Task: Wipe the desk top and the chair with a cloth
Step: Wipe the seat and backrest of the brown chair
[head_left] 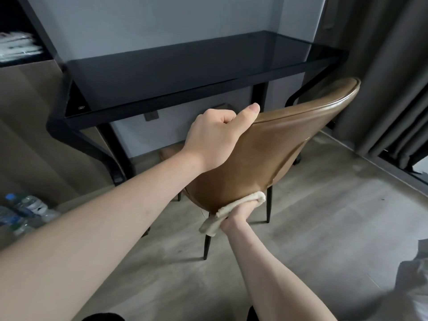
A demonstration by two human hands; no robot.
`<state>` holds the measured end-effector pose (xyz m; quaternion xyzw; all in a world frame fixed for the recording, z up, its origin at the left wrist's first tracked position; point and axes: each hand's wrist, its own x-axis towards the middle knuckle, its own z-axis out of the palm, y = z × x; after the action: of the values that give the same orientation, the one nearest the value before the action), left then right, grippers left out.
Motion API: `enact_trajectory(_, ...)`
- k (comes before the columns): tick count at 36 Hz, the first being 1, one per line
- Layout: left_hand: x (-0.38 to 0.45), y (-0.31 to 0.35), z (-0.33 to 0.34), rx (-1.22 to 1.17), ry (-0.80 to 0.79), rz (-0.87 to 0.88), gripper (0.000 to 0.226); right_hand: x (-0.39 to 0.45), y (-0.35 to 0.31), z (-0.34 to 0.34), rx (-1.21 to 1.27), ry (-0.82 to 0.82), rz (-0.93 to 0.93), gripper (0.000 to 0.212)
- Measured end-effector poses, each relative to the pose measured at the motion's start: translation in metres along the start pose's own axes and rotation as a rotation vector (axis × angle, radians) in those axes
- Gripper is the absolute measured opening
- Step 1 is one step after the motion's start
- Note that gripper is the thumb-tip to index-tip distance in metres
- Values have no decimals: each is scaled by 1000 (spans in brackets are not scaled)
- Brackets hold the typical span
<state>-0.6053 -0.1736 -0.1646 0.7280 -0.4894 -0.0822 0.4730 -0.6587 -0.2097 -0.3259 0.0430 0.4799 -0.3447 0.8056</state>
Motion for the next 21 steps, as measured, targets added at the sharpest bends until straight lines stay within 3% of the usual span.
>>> enact_trajectory(4, -1, 5, -3, -6, -8, 2, 66, -7, -6, 1, -12, -22, -30, 74)
enact_trajectory(9, -6, 7, -8, -16, -32, -17, 66, -24, -25, -12, -214, -16, -195, 40)
enact_trajectory(12, -9, 9, -10, -9, -47, -34, 67, -46, -45, -16, -316, -100, -349, 39)
enact_trajectory(14, -12, 11, -12, 4, -53, -41, 68, -61, -61, -12, -379, -176, -459, 56)
enact_trajectory(16, -15, 13, -14, 15, -63, -53, 68, -73, -78, -1, -445, -196, -577, 97)
enact_trajectory(17, -15, 15, -15, 14, -68, -59, 68, -76, -85, 5, -469, -190, -637, 104)
enact_trajectory(21, -17, 14, -25, 25, -101, -69, 67, -103, -102, 15, -515, -231, -786, 61)
